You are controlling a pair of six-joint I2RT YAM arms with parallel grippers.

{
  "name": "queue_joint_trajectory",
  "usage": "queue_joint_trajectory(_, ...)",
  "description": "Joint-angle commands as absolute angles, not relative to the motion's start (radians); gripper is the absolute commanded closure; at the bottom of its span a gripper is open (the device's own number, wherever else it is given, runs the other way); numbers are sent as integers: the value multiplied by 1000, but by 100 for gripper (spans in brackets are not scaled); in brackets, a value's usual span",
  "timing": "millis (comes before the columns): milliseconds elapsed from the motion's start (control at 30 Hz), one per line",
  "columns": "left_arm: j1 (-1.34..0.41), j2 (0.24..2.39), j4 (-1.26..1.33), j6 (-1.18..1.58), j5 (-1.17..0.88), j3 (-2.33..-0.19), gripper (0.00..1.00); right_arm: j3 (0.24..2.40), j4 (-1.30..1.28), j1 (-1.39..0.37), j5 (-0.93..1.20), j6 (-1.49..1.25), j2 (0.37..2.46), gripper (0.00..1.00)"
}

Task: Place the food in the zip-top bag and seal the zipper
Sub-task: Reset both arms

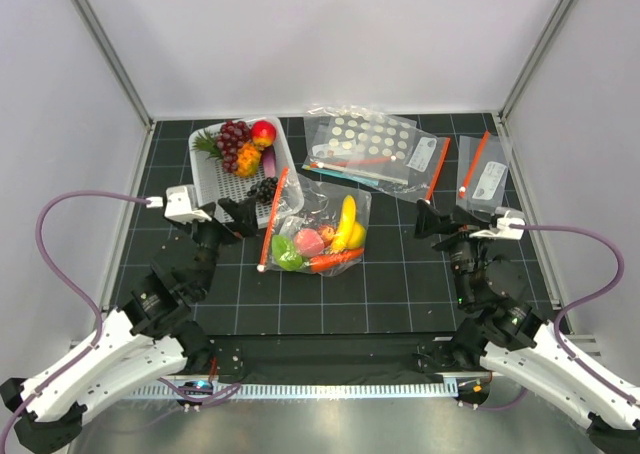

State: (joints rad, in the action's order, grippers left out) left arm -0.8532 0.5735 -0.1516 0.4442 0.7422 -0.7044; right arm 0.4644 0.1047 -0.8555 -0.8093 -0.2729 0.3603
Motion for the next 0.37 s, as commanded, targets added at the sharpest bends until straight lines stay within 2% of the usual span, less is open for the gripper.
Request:
queue_joint_trajectory(0,-854,571,-43,456,762,-707,0,472,137,-856,-847,-288,367,1)
queue_joint_trajectory(333,-854,580,-49,454,758,-715,0,463,161,-856,-824,-284,376,0)
